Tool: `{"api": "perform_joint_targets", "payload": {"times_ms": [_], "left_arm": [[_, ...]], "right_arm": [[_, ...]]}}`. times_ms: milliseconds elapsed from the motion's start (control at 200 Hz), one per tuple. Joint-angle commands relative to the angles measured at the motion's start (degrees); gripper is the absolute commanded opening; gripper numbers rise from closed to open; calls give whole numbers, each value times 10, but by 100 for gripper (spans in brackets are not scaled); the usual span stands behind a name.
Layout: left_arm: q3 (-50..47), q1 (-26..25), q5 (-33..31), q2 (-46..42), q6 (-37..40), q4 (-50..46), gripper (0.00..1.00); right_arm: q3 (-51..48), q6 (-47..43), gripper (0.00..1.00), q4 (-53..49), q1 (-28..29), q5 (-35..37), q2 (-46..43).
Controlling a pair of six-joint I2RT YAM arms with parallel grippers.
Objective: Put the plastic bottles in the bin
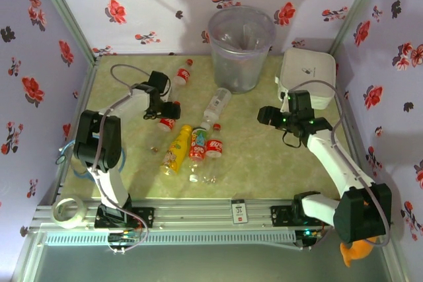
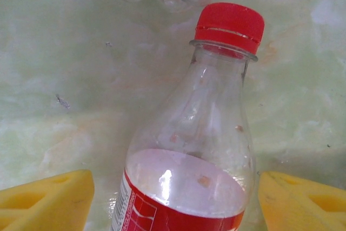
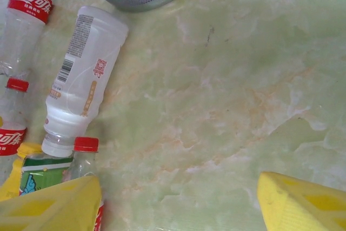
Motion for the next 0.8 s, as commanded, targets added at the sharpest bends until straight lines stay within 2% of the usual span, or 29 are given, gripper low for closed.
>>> {"api": "perform_joint_targets", "payload": {"times_ms": [0,60,250,335,630,795], "left_arm": [[18,-7,2,18,13,-23,73],[18,-8,2,19,10,-22,68],[29,-9,2,23,19,-37,67],[33,-9,-2,21,21,-46,62],[70,-8,-11,-37,21,-92,61],[96,-8,-16,-66,17,-114,59]], "right_arm": [[-5,18,77,23,5,-5,-10],[-2,18,77,25,7,-6,-11],[14,16,77,24,20,-4,-6],[24,12,77,22,32,-2,2],[97,-11,77,19,78,-6,60],[141,-13,77,41,128,-24,106]]}}
